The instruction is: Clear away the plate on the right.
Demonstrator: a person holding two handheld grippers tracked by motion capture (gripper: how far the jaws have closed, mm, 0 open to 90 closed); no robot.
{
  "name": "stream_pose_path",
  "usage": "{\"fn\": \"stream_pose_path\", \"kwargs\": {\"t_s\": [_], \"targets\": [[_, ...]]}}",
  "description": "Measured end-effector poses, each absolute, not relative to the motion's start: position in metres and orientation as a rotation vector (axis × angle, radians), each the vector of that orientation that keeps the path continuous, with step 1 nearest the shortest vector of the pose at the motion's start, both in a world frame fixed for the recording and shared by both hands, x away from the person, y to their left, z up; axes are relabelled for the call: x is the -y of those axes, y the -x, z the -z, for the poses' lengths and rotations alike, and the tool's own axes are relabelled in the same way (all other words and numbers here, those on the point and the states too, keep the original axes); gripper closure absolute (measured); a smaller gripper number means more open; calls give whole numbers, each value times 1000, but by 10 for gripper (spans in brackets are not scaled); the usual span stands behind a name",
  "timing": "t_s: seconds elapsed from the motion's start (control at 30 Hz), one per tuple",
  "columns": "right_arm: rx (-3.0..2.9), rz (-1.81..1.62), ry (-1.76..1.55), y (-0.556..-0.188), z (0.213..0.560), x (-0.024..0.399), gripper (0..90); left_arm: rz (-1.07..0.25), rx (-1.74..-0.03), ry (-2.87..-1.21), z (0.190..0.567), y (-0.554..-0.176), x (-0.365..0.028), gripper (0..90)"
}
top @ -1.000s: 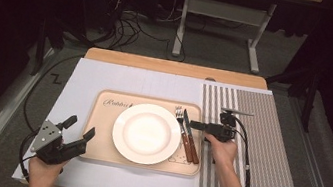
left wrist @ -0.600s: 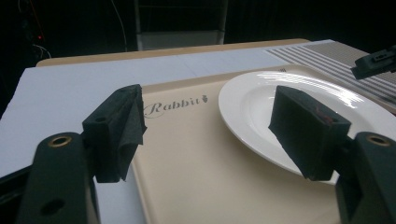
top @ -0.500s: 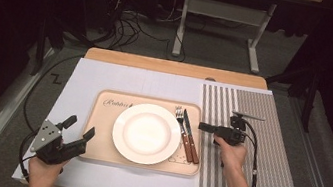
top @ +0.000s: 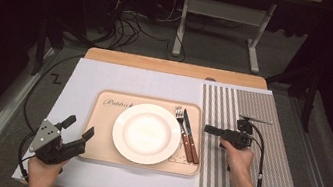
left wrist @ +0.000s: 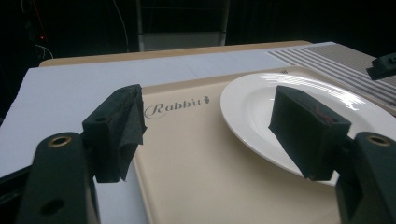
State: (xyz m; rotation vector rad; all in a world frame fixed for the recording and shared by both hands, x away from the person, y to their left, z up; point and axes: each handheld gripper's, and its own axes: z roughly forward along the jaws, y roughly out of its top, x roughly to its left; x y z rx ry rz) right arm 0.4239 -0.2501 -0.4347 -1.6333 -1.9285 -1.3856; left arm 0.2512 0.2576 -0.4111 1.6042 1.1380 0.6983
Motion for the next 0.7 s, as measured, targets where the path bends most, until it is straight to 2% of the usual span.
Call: {"fn": "stream_pose_path", "kwargs": {"t_s": [0.7], "targets": [[1913,1429,1685,-411,436,286,683,-700,-1142,-1604,411,-251,-258,273]]}}
